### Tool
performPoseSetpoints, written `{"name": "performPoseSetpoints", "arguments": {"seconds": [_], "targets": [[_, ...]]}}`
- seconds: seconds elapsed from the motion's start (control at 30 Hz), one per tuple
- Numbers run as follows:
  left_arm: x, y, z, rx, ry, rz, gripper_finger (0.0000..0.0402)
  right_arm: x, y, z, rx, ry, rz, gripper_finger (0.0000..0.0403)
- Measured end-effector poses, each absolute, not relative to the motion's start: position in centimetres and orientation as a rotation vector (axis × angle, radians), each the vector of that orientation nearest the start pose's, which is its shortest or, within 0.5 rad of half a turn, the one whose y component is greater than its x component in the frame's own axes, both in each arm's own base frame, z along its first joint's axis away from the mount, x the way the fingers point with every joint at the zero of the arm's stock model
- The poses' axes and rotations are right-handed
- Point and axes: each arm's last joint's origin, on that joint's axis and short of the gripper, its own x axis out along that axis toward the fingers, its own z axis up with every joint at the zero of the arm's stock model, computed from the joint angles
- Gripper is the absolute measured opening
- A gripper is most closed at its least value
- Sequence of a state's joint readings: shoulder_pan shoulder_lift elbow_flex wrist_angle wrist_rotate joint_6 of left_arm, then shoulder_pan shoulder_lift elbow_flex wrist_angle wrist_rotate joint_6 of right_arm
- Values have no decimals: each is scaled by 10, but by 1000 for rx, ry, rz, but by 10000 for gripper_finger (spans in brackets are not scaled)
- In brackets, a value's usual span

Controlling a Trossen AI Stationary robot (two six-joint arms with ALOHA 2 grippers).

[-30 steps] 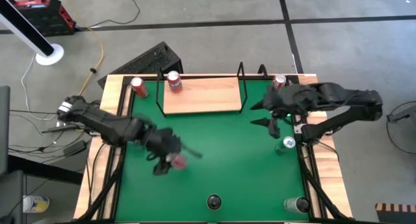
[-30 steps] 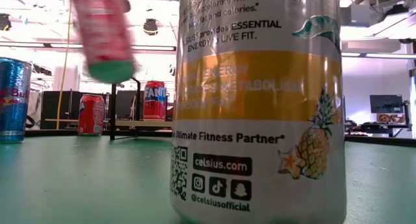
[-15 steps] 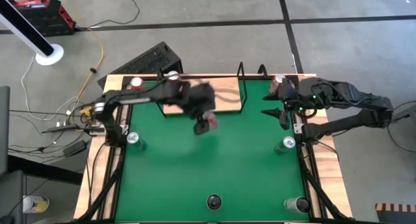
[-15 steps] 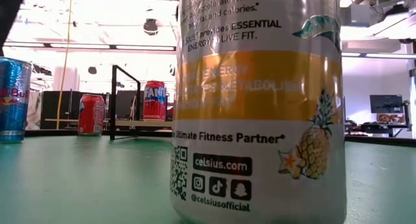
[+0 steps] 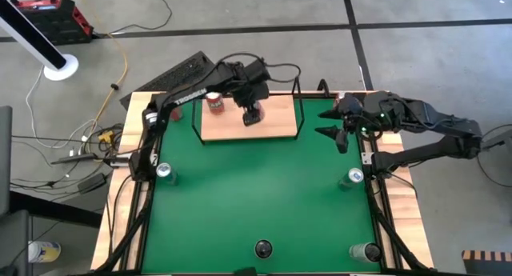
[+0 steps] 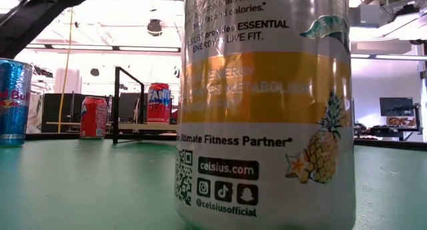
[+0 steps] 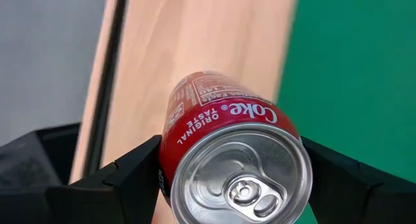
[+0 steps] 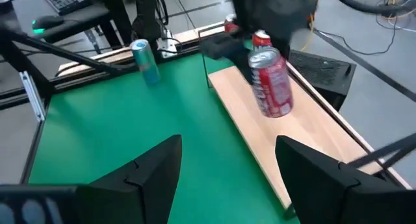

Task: Place canned beverage on shelf
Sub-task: Put the left bottom red soda can on the shelf

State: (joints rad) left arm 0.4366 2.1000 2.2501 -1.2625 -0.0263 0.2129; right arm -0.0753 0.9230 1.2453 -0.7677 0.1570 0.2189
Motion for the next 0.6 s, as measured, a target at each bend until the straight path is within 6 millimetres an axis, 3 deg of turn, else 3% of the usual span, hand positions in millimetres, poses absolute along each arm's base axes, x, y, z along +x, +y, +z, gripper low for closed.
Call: {"name": "performPoseSetpoints", "arguments": {"seconds": [0.3, 0.6], "targets": [[378, 211, 332, 58, 1195, 322, 285, 175, -18, 405, 241, 405, -287, 275], [359, 241, 331, 32, 1204, 332, 285, 181, -27, 403, 259, 404, -334, 275]]}}
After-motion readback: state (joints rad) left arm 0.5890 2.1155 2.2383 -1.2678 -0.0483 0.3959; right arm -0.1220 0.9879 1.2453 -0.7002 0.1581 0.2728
